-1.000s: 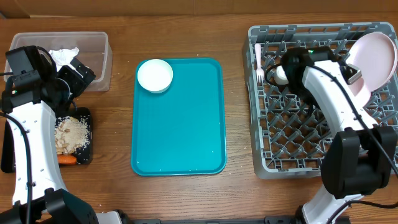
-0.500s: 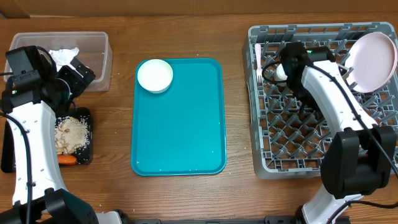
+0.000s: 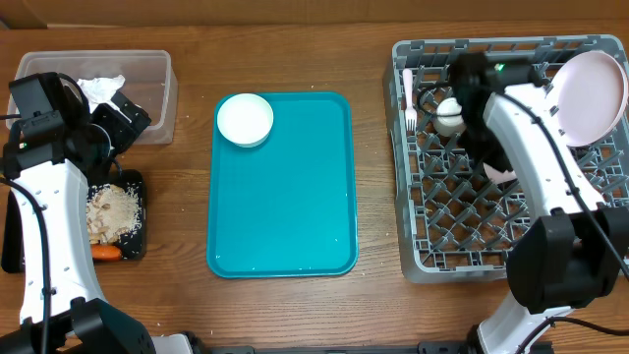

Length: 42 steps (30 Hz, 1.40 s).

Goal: Sort waste into correct bins and load items into the dishwasher rack
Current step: 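Reach the right gripper to the white bowl on the teal tray and grasp it, then carry the white bowl right and set it in the dish rack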

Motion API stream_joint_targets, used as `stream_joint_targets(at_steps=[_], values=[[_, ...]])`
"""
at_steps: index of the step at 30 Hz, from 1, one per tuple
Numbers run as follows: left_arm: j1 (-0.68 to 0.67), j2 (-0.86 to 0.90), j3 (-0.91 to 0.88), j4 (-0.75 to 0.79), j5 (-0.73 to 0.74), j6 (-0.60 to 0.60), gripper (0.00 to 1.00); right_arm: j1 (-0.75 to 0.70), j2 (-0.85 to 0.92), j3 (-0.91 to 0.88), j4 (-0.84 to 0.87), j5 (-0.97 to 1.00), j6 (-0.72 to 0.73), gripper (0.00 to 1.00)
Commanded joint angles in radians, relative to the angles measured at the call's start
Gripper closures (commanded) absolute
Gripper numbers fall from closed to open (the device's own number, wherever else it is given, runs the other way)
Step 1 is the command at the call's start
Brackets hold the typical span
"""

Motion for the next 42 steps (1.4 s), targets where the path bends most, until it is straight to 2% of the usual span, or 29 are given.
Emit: stream_joint_targets(at_steps=[1,2,3,4,5,6,7,9,11,13,16,23,28,31,42], values=[[0.005,0.005,0.006,0.002,0.008,-0.005,0.0,0.001,-0.013,0.149,-0.038,-0.11,-0.056,0.75],[0.005,0.005,0.006,0.002,0.008,-0.005,0.0,0.001,-0.013,0.193,-0.055,-0.128,-0.066,0.69],[0.005,0.005,0.006,0.002,0.008,-0.006,0.0,0.001,-0.013,0.211,-0.061,-0.132,-0.065,0.59],[0.005,0.005,0.006,0.002,0.008,-0.005,0.0,0.001,-0.013,0.232,-0.061,-0.146,-0.065,0.37],[0.005,0.005,0.006,0.002,0.008,-0.006,0.0,0.001,-0.013,0.245,-0.056,-0.171,-0.065,0.04],[0.005,0.005,0.006,0.002,0.008,-0.005,0.0,0.001,-0.013,0.251,-0.043,-0.209,-0.066,0.0],[0.005,0.005,0.006,0.002,0.008,-0.005,0.0,0.001,-0.013,0.251,-0.018,-0.28,-0.066,0.0],[0.005,0.005,0.006,0.002,0.008,-0.006,0.0,0.009,-0.013,0.245,0.084,-0.553,-0.165,0.0],[0.005,0.005,0.006,0.002,0.008,-0.006,0.0,0.032,-0.013,0.237,0.182,-0.743,-0.251,0.0],[0.005,0.005,0.006,0.002,0.008,-0.005,0.0,0.081,-0.013,0.233,0.3,-0.831,-0.268,0.0],[0.005,0.005,0.006,0.002,0.008,-0.005,0.0,0.171,-0.009,0.23,0.447,-0.807,-0.255,0.0],[0.005,0.005,0.006,0.002,0.008,-0.005,0.0,0.382,0.105,0.23,0.647,-0.576,-0.026,0.02],[0.005,0.005,0.006,0.002,0.008,-0.005,0.0,0.459,0.259,0.23,0.791,-0.615,0.001,0.04],[0.005,0.005,0.006,0.002,0.008,-0.005,0.0,0.499,0.359,0.23,0.901,-0.654,0.015,0.09],[0.005,0.005,0.006,0.002,0.008,-0.005,0.0,0.544,0.51,0.23,0.973,-0.649,0.05,0.27]])
